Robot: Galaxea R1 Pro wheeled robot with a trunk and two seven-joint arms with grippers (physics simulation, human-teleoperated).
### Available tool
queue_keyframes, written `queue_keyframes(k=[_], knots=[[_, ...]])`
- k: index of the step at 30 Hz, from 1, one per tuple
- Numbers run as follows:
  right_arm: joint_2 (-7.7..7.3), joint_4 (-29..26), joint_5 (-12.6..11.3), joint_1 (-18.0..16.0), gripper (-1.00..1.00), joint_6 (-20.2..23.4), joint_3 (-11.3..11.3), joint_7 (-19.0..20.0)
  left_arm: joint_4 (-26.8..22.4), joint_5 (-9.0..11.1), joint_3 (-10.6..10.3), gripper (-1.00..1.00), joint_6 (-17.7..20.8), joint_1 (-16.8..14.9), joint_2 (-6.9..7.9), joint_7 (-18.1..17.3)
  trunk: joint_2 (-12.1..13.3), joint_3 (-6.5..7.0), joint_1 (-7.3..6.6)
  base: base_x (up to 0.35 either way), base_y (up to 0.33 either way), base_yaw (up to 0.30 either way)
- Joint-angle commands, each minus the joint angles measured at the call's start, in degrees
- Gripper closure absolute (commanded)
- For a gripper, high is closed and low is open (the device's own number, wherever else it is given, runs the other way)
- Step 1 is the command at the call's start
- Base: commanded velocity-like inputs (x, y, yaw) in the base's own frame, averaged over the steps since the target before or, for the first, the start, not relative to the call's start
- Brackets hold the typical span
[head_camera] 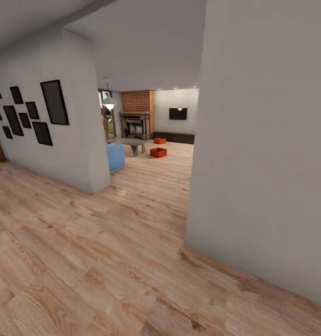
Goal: Move the two storage containers from the living room to the garage. In the garage, place one container on the floor and stack the other container on top of it (either order is fine).
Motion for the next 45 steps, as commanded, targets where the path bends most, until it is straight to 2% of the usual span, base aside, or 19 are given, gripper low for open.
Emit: queue_keyframes(k=[1, 34, 45], knots=[[0.03, 0.18, -0.59, -0.06, -1.0, -0.36, 0.5, -0.02, -0.08, 0.04, 0.0, -1.0, 0.02, 0.01, -0.01, 0.12, -0.02, -0.05, 0.03, 0.322, 0.0, 0.269], [0.03, 0.18, -0.59, -0.05, -1.0, -0.37, 0.5, -0.02, -0.08, 0.05, 0.01, -1.0, 0.02, 0.01, -0.01, 0.12, -0.02, -0.05, 0.03, 0.323, 0.0, 0.269], [0.03, 0.18, -0.59, -0.05, -1.0, -0.36, 0.5, -0.02, -0.08, 0.06, 0.04, -1.0, 0.02, 0.01, -0.01, 0.12, -0.02, -0.05, 0.03, 0.322, 0.0, 0.05]])
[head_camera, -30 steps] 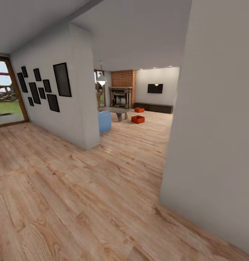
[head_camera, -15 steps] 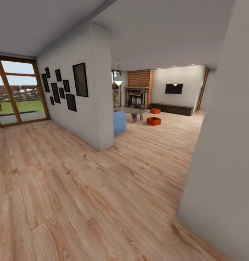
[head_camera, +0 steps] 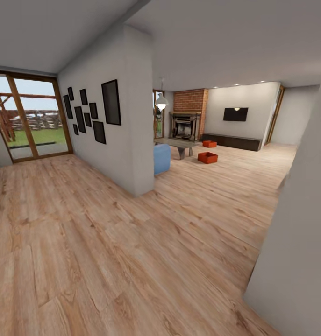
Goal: Move the two storage containers from the living room to the garage. In the garage, place one container on the floor and stack the other container on top of it (either order is fine).
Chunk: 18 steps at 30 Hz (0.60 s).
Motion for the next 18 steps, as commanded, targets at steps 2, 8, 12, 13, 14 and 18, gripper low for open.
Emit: queue_keyframes(k=[2, 8, 12, 13, 14, 18], knots=[[0.03, 0.18, -0.59, -0.06, -1.0, -0.36, 0.49, -0.02, -0.08, 0.05, 0.01, -1.0, 0.02, 0.01, -0.01, 0.12, -0.03, -0.05, 0.03, 0.323, 0.0, 0.001], [0.03, 0.18, -0.59, -0.06, -1.0, -0.37, 0.49, -0.02, -0.08, 0.06, 0.0, -1.0, 0.02, 0.01, -0.01, 0.12, -0.03, -0.05, 0.03, 0.322, 0.0, 0.0], [0.03, 0.18, -0.59, -0.06, -1.0, -0.36, 0.49, -0.02, -0.08, 0.07, 0.02, -1.0, 0.02, 0.01, -0.01, 0.12, -0.03, -0.05, 0.03, 0.322, 0.0, 0.0], [0.03, 0.18, -0.59, -0.06, -1.0, -0.36, 0.49, -0.02, -0.08, 0.08, 0.03, -1.0, 0.02, 0.01, -0.01, 0.12, -0.03, -0.05, 0.03, 0.322, 0.0, 0.0], [0.03, 0.18, -0.59, -0.06, -1.0, -0.36, 0.49, -0.02, -0.08, 0.07, 0.02, -1.0, 0.02, 0.01, -0.01, 0.12, -0.03, -0.05, 0.03, 0.323, 0.0, 0.0], [0.03, 0.18, -0.59, -0.06, -1.0, -0.36, 0.49, -0.02, -0.08, 0.05, -0.01, -1.0, 0.02, 0.01, -0.01, 0.12, -0.03, -0.05, 0.03, 0.323, 0.0, 0.0]])
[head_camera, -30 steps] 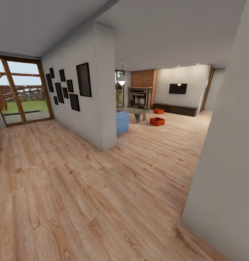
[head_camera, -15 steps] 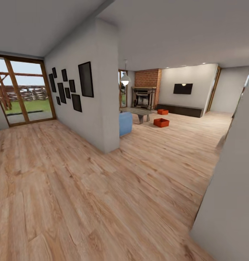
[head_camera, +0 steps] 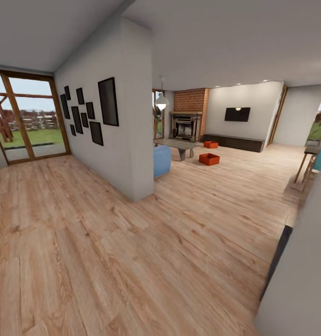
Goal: Move the two storage containers from the living room to the garage. In the garage, place one container on the floor and stack the other container on top of it (either order is fine).
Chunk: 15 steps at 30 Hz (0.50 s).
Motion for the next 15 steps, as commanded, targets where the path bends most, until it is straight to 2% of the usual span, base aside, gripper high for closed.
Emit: queue_keyframes(k=[1, 15], knots=[[0.03, 0.18, -0.59, -0.06, -1.0, -0.36, 0.49, -0.02, -0.08, 0.04, 0.01, -1.0, 0.02, 0.01, -0.01, 0.12, -0.03, -0.05, 0.03, 0.323, 0.0, 0.0], [0.03, 0.18, -0.59, -0.06, -1.0, -0.36, 0.49, -0.02, -0.08, 0.07, 0.04, -1.0, 0.02, 0.01, -0.01, 0.12, -0.03, -0.05, 0.03, 0.323, 0.0, 0.0]])
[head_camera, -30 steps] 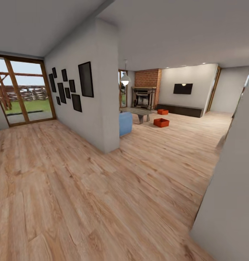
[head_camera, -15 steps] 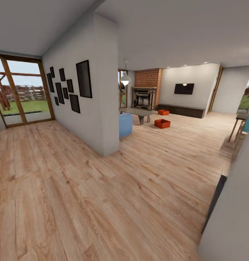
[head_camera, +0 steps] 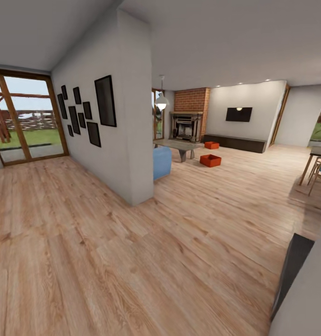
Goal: Move the two storage containers from the living room to the garage. In the garage, place one container on the floor and stack the other container on top of it (either order is fine).
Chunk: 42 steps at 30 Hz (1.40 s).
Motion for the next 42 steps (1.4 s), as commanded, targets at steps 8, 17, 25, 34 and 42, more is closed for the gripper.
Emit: queue_keyframes(k=[8, 17, 25, 34, 42], knots=[[0.03, 0.18, -0.59, -0.06, -1.0, -0.36, 0.49, -0.02, -0.08, 0.04, 0.02, -1.0, 0.02, 0.01, -0.01, 0.12, -0.02, -0.05, 0.03, 0.322, 0.0, 0.0], [0.03, 0.18, -0.59, -0.06, -1.0, -0.36, 0.49, -0.02, -0.08, 0.04, 0.01, -1.0, 0.02, 0.01, -0.01, 0.12, -0.02, -0.05, 0.03, 0.322, 0.0, 0.0], [0.03, 0.18, -0.59, -0.06, -1.0, -0.36, 0.49, -0.02, -0.08, 0.08, 0.01, -1.0, 0.02, 0.01, -0.01, 0.12, -0.02, -0.05, 0.03, 0.323, 0.0, -0.022], [0.03, 0.18, -0.59, -0.07, -1.0, -0.36, 0.49, -0.02, -0.08, 0.05, 0.03, -1.0, 0.02, 0.01, -0.01, 0.12, -0.02, -0.05, 0.03, 0.323, 0.0, -0.225], [0.03, 0.18, -0.6, -0.06, -1.0, -0.36, 0.49, -0.02, -0.08, 0.08, 0.01, -1.0, 0.02, 0.01, -0.01, 0.12, -0.02, -0.05, 0.03, 0.323, 0.0, -0.167]])
